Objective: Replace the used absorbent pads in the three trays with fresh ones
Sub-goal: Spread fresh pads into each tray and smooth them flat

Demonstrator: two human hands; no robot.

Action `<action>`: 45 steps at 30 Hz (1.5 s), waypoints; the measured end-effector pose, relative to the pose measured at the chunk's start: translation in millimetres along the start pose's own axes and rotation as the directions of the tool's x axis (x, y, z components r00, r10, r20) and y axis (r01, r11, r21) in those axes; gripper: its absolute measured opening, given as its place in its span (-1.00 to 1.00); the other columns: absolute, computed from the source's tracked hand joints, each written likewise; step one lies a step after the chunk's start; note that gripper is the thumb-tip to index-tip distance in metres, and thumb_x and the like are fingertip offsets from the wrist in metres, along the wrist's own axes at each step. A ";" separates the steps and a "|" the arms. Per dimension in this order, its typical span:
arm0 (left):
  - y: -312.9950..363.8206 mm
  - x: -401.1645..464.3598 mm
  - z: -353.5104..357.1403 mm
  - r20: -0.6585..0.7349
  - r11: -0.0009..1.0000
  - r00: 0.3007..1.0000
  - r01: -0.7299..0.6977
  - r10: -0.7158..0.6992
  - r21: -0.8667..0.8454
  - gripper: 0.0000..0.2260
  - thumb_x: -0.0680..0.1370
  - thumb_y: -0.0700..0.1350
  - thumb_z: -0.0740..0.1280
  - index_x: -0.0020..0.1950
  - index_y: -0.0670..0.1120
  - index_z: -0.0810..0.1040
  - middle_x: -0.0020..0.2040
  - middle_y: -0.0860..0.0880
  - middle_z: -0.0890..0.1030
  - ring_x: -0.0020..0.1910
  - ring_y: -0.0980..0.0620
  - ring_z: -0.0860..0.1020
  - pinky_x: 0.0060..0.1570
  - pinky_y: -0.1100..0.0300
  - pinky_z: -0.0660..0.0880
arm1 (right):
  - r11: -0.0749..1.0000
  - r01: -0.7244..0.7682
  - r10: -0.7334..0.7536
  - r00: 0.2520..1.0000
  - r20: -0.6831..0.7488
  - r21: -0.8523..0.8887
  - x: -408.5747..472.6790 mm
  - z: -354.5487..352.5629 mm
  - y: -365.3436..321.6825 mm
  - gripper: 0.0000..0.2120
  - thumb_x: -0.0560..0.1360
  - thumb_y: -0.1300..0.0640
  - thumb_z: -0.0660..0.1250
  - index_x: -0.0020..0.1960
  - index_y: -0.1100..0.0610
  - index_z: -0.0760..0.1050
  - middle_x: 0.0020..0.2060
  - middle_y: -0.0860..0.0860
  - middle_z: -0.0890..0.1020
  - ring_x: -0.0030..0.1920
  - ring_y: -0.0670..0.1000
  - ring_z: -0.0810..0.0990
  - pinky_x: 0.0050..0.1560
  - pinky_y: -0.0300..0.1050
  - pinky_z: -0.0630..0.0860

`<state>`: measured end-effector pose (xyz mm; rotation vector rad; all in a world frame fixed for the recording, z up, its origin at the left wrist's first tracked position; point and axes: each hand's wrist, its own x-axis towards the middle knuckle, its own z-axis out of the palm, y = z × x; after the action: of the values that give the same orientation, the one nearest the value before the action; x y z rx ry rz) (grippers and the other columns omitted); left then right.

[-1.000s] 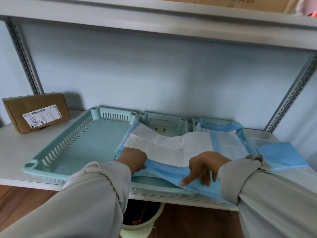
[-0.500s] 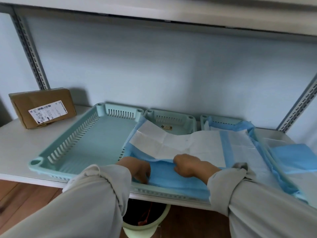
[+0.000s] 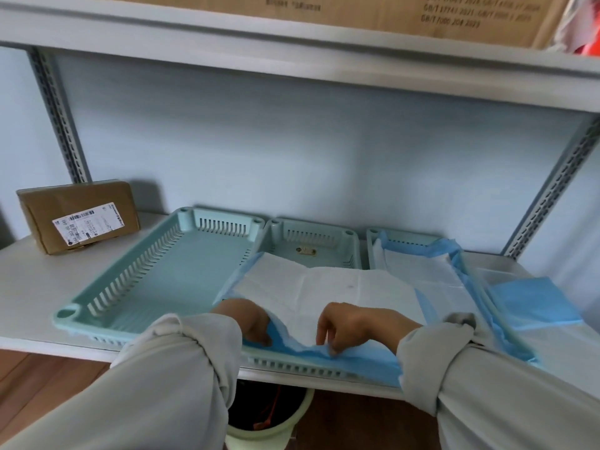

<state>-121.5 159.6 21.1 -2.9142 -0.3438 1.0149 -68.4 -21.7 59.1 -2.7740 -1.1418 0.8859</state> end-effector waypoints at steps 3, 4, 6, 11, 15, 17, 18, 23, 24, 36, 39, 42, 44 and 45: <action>5.5 -19.9 -11.1 0.081 0.999 0.996 -0.045 0.047 -0.021 -0.56 0.62 0.00 0.18 0.40 -0.23 0.39 0.37 -0.18 0.45 0.26 -0.12 0.47 0.33 0.08 0.33 | 0.999 -0.033 0.034 0.999 0.031 -0.010 1.5 5.6 1.7 -0.68 0.40 0.24 0.43 0.15 0.10 0.59 0.02 0.07 0.61 0.01 0.07 0.59 0.07 -0.07 0.57; 7.8 -27.7 -16.8 0.110 0.996 0.991 -0.067 0.074 -0.061 -0.58 0.62 -0.04 0.20 0.39 -0.26 0.38 0.37 -0.20 0.45 0.25 -0.11 0.47 0.32 0.07 0.34 | 0.999 -0.041 0.041 0.999 -0.002 -0.004 2.3 5.6 1.7 -0.68 0.41 0.24 0.43 0.16 0.10 0.58 0.07 0.09 0.60 0.05 0.09 0.59 0.08 -0.07 0.57; 9.3 -36.0 -25.5 0.161 0.976 0.979 -0.091 0.123 -0.196 -0.57 0.61 -0.03 0.22 0.40 -0.24 0.38 0.40 -0.17 0.42 0.36 -0.08 0.42 0.35 0.07 0.35 | 0.999 -0.042 0.043 0.996 -0.084 0.008 3.9 3.2 -1.1 -0.69 0.43 0.25 0.40 0.17 0.12 0.58 0.12 0.10 0.60 0.10 0.10 0.58 0.11 -0.09 0.54; 19.6 -50.5 -42.9 0.132 0.815 0.946 -0.177 0.295 -0.551 -0.67 0.65 -0.01 0.12 0.17 -0.18 0.56 0.14 -0.15 0.63 0.10 -0.02 0.63 0.02 0.20 0.53 | 0.994 -0.001 0.015 0.993 -0.117 0.113 2.6 0.1 -12.7 -0.73 0.48 0.21 0.38 0.18 0.15 0.59 0.11 0.10 0.63 0.06 0.05 0.58 0.11 -0.12 0.54; 30.9 -39.4 -38.5 -0.191 0.809 0.967 -0.248 0.171 -0.533 -0.74 0.64 -0.04 0.16 -0.05 -0.16 0.56 -0.02 -0.14 0.65 -0.21 0.03 0.60 -0.18 0.22 0.54 | 0.965 -0.065 0.056 0.997 0.044 0.253 -10.5 -5.7 -10.8 -0.76 0.57 0.20 0.28 0.20 0.23 0.54 0.04 0.16 0.65 -0.08 -0.01 0.61 -0.04 -0.14 0.60; 36.4 -34.2 -29.8 -0.188 0.898 0.965 -0.240 0.180 -0.369 -0.69 0.63 -0.05 0.16 0.27 -0.17 0.50 0.30 -0.14 0.51 0.16 -0.08 0.53 0.13 0.10 0.47 | 0.970 -0.121 0.127 0.992 -0.015 0.213 -16.5 -12.7 -1.5 -0.80 0.57 0.25 0.25 0.14 0.24 0.56 0.00 0.18 0.65 -0.12 0.01 0.62 -0.13 -0.17 0.59; 41.3 -35.8 -25.4 -0.123 0.928 0.973 -0.222 0.193 -0.299 -0.63 0.64 -0.03 0.12 0.39 -0.15 0.41 0.40 -0.12 0.41 0.29 -0.12 0.46 0.18 0.09 0.42 | 0.969 -0.160 0.169 0.985 -0.029 0.190 -20.4 -15.1 5.3 -0.81 0.56 0.28 0.25 0.12 0.24 0.57 -0.01 0.19 0.65 -0.13 0.03 0.62 -0.15 -0.17 0.59; 52.9 -24.3 -12.8 0.139 0.990 0.981 -0.126 0.134 -0.069 -0.48 0.63 0.15 0.03 0.42 -0.19 0.34 0.38 -0.16 0.41 0.26 -0.16 0.47 -0.01 0.11 0.34 | 0.937 -0.335 0.296 0.914 0.278 0.101 -42.3 -10.5 38.4 -0.77 0.56 0.34 0.19 0.16 0.30 0.54 -0.06 0.19 0.63 -0.18 0.12 0.65 -0.03 0.00 0.61; 53.0 -20.5 -15.1 0.113 0.990 0.986 -0.116 0.124 -0.077 -0.50 0.62 0.15 0.08 0.38 -0.19 0.39 0.35 -0.17 0.45 0.17 -0.14 0.50 -0.02 0.11 0.36 | 0.930 -0.351 0.307 0.906 0.291 0.111 -44.3 -8.8 42.7 -0.77 0.56 0.31 0.21 0.17 0.31 0.53 -0.08 0.18 0.63 -0.22 0.09 0.65 -0.07 -0.03 0.60; 107.7 -10.9 -34.4 -0.141 0.799 0.846 -0.533 0.515 -0.278 -0.53 0.41 0.05 0.48 0.26 0.00 0.45 0.15 -0.02 0.47 0.11 -0.01 0.46 0.13 0.15 0.42 | 0.869 -0.450 0.490 0.842 -0.227 0.207 -33.5 -7.1 92.7 -0.51 0.51 0.04 0.31 0.37 0.17 0.31 0.30 0.12 0.45 0.28 0.11 0.45 0.19 -0.08 0.45; 123.8 -12.0 -32.5 -0.106 0.776 0.803 -0.594 0.586 -0.210 -0.54 0.38 0.08 0.50 0.20 0.00 0.47 0.08 0.02 0.40 0.02 0.02 0.42 0.03 0.16 0.39 | 0.826 -0.492 0.549 0.814 -0.191 0.275 -33.7 -2.8 98.8 -0.39 0.52 -0.02 0.31 0.43 0.24 0.20 0.37 0.16 0.39 0.35 0.14 0.40 0.30 -0.07 0.37; 133.9 -12.5 -30.9 -0.120 0.746 0.750 -0.661 0.650 -0.087 -0.71 0.41 -0.02 0.48 0.07 -0.07 0.57 -0.03 0.02 0.48 -0.05 0.03 0.45 0.01 0.16 0.42 | 0.774 -0.503 0.586 0.799 -0.135 0.385 -39.0 -1.6 99.7 -0.36 0.58 -0.04 0.22 0.48 0.31 0.09 0.43 0.18 0.30 0.40 0.15 0.36 0.32 -0.09 0.33; 135.7 -13.2 -31.7 -0.141 0.732 0.735 -0.676 0.663 -0.086 -0.79 0.44 -0.09 0.46 0.03 -0.13 0.60 -0.11 0.02 0.52 -0.11 0.05 0.47 -0.02 0.15 0.45 | 0.744 -0.489 0.601 0.788 -0.136 0.456 -42.2 -0.7 101.9 -0.40 0.59 -0.03 0.20 0.47 0.30 0.11 0.41 0.20 0.32 0.38 0.17 0.38 0.30 -0.07 0.35; 135.1 -14.6 -34.0 -0.154 0.719 0.730 -0.683 0.666 -0.126 -0.81 0.45 -0.12 0.46 0.02 -0.15 0.60 -0.14 0.01 0.53 -0.14 0.05 0.48 -0.04 0.14 0.47 | 0.724 -0.484 0.615 0.776 -0.143 0.491 -41.7 -0.4 104.8 -0.40 0.59 -0.03 0.21 0.46 0.29 0.12 0.41 0.20 0.33 0.37 0.17 0.39 0.29 -0.05 0.36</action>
<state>-85.2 26.0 42.2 -3.2978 0.7537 0.9024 -24.6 -125.6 57.2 -2.7354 -0.0163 0.5941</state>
